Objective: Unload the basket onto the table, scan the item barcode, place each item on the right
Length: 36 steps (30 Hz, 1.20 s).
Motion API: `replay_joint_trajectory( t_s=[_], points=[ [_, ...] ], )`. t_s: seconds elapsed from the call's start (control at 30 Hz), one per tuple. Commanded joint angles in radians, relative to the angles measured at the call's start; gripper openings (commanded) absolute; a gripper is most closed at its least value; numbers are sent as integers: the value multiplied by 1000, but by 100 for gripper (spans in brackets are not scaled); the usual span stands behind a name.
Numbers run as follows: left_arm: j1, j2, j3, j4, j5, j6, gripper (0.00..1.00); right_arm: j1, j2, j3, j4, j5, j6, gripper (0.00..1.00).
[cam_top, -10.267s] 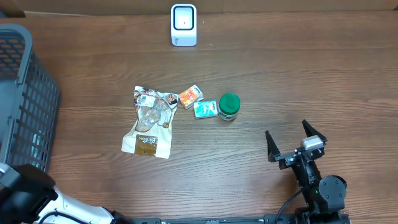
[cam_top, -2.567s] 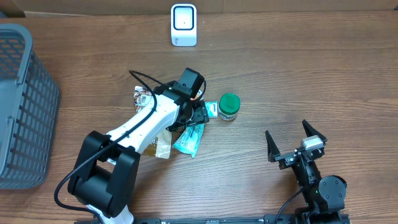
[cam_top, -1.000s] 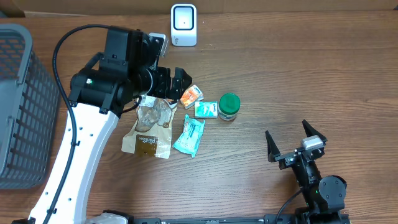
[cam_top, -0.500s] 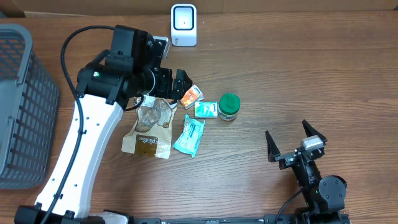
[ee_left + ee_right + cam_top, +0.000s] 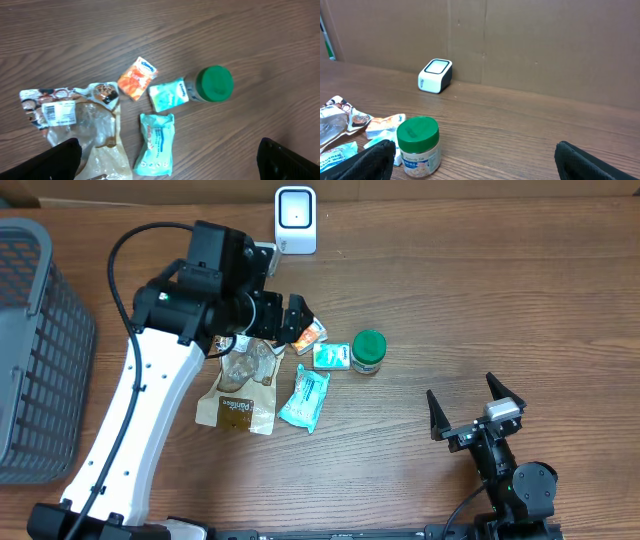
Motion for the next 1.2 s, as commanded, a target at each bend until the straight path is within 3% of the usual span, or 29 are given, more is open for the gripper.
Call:
replay_joint_trajectory(
  t_s=[0.0, 1.17],
  points=[
    [-31, 19, -1, -3, -3, -11, 100, 5, -8, -10, 3, 8, -1, 100],
    [-35, 42, -6, 3, -56, -23, 100, 5, -8, -10, 4, 8, -1, 100]
  ],
)
